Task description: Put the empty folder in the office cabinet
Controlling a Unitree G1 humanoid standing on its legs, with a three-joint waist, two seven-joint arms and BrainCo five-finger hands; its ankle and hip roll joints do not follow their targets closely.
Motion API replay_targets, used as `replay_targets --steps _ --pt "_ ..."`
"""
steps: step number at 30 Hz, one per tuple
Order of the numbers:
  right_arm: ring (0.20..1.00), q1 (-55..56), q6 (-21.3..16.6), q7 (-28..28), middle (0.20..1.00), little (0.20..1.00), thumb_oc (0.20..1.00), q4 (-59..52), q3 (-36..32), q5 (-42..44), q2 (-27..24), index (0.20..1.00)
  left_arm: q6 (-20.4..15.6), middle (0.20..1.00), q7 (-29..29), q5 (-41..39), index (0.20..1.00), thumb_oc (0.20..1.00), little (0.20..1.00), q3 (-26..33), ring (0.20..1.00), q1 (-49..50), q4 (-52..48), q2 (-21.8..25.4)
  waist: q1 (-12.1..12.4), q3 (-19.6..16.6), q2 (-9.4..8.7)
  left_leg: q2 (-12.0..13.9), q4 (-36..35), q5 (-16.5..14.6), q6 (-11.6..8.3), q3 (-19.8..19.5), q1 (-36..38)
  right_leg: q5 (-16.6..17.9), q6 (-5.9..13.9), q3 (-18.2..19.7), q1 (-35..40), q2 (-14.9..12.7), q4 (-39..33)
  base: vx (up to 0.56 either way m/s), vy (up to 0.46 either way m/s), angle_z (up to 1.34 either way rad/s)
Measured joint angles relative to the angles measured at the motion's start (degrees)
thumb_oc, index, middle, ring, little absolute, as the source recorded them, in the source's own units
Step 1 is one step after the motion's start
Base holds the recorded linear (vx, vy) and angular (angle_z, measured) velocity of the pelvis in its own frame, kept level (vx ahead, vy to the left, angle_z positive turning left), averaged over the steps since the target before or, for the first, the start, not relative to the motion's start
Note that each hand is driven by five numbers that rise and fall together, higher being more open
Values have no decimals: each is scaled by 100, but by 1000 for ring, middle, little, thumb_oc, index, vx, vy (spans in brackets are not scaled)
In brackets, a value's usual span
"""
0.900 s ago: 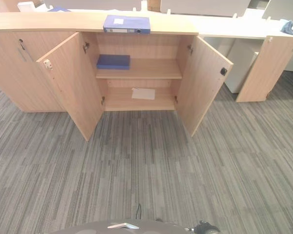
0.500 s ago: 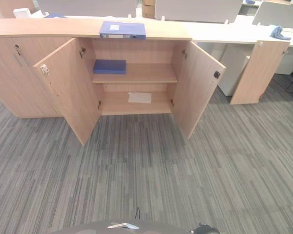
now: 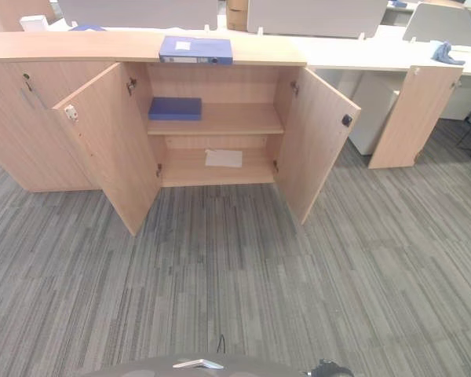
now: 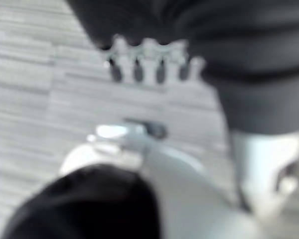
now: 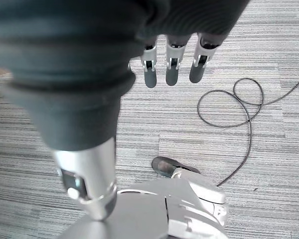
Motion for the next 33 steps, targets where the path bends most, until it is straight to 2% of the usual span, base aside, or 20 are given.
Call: replay_targets --steps 26,33 --pt "1000 10 -75 -50 1000 1000 1000 30 -54 0 -14 1000 30 1000 5 -1 1000 1000 1000 1 1000 12 2 -3 -3 -20 97 8 0 -21 -34 56 -7 -2 1 25 -56 5 -7 0 -1 0" --pt "1000 34 -186 -294 1000 1000 1000 27 -59 -206 -19 1000 35 1000 11 -6 1000 1000 1000 2 1000 -33 1 -32 -13 16 137 -13 -3 -39 -17 112 -47 -1 3 -17 -79 -37 18 -9 132 1"
